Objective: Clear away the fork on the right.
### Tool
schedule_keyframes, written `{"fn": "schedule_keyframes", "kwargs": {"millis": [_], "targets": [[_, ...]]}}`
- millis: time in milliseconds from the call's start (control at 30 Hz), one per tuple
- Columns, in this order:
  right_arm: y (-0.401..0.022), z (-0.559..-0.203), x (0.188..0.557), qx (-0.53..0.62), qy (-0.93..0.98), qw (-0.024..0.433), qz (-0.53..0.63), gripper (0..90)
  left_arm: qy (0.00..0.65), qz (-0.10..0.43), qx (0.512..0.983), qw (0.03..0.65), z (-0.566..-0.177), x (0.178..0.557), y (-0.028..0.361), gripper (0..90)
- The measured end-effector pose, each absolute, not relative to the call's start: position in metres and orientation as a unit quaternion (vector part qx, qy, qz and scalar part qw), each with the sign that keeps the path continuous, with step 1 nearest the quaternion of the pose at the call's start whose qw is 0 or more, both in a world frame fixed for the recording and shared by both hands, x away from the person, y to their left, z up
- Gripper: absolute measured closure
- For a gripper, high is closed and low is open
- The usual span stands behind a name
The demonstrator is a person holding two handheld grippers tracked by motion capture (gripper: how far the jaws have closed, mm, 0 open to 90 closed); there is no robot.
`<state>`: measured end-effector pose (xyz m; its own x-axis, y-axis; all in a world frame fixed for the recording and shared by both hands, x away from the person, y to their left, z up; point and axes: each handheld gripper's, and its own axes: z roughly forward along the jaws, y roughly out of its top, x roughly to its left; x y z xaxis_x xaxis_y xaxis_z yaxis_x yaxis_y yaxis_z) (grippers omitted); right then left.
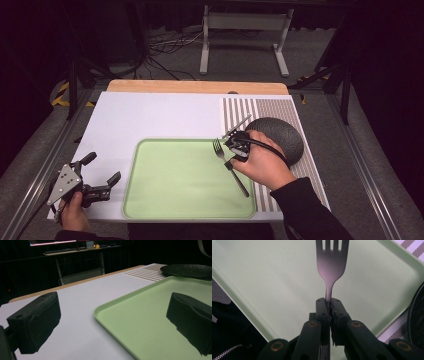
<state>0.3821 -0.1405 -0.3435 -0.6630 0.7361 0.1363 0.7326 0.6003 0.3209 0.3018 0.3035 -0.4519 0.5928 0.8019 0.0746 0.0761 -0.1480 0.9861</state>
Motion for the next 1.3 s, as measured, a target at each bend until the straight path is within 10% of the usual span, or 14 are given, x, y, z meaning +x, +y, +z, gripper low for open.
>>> {"fn": "schedule_keyframes", "kwargs": {"millis": [1300], "targets": [[-0.148,-0.385,0.405,0.503,0.855,-0.026,0.122,85.7,0.319,0.319,0.687,0.57,-0.452,0.302,0.303,0.0]]}}
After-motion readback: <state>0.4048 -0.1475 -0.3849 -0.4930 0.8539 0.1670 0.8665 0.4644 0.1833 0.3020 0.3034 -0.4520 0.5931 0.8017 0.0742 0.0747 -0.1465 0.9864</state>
